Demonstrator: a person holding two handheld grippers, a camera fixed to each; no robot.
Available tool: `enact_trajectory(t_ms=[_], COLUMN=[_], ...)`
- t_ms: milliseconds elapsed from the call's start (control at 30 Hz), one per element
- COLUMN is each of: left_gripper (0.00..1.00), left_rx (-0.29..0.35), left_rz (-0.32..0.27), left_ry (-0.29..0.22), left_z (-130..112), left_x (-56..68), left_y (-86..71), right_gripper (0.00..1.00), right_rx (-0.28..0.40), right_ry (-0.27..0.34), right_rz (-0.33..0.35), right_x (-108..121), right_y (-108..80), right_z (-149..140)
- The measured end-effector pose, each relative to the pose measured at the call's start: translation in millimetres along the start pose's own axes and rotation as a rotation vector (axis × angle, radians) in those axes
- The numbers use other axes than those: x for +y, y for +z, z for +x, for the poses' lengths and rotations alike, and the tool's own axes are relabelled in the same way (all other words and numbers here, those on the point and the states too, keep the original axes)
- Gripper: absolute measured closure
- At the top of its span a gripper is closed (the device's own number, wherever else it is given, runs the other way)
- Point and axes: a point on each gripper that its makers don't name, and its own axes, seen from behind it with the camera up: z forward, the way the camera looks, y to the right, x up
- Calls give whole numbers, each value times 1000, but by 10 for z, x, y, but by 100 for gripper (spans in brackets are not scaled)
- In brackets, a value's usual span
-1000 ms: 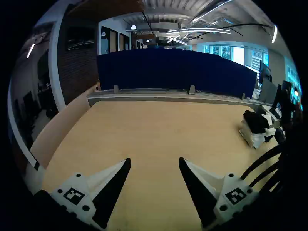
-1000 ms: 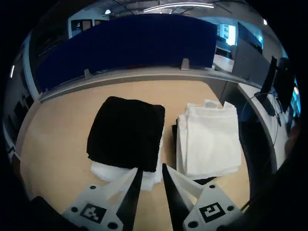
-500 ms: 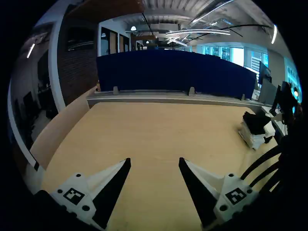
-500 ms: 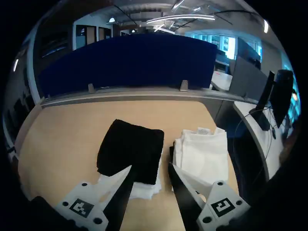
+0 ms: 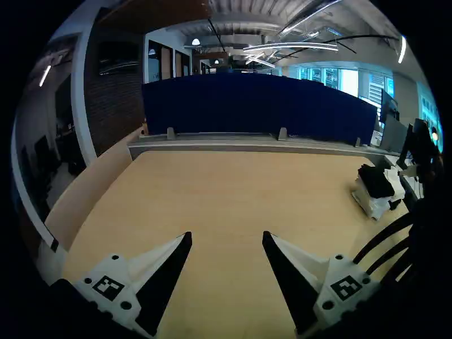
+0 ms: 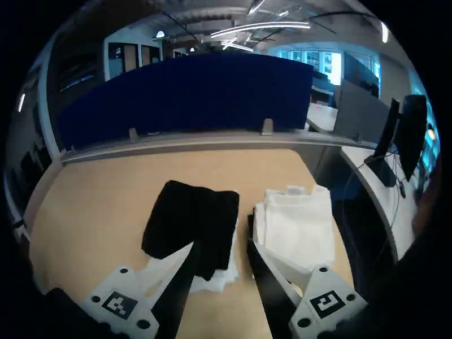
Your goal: Fold towel
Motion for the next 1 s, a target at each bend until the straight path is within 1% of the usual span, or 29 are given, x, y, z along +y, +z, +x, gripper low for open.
enact_trajectory(t_ms=[133, 267, 400, 500, 600, 800, 900, 1000], left_gripper=[7, 7, 7, 7, 7, 7, 7, 7], left_rx=[-2, -2, -1, -2, -2, -4, -7, -9], left_rz=[-2, -2, 3, 10, 19, 37, 45, 46], left_ry=[8, 11, 9, 8, 6, 7, 8, 8], left_z=[-2, 6, 6, -5, -16, -34, -55, -57], left_x=[27, 42, 34, 8, -21, -90, -125, -139], left_y=[-1, -21, -56, -80, -103, -157, -163, -153], right_gripper=[31, 30, 30, 30, 30, 30, 30, 30], right_rx=[9, 3, -21, -38, -65, -117, -118, -99], right_ry=[-1, -15, -20, -18, -11, -26, -26, -20], right_rz=[50, 77, 84, 82, 76, 54, 52, 56], right_x=[-188, -313, -363, -363, -335, -236, -225, -248], right_y=[268, 556, 802, 939, 1051, 1231, 1279, 1238], right_z=[146, 221, 211, 172, 84, -103, -117, -29])
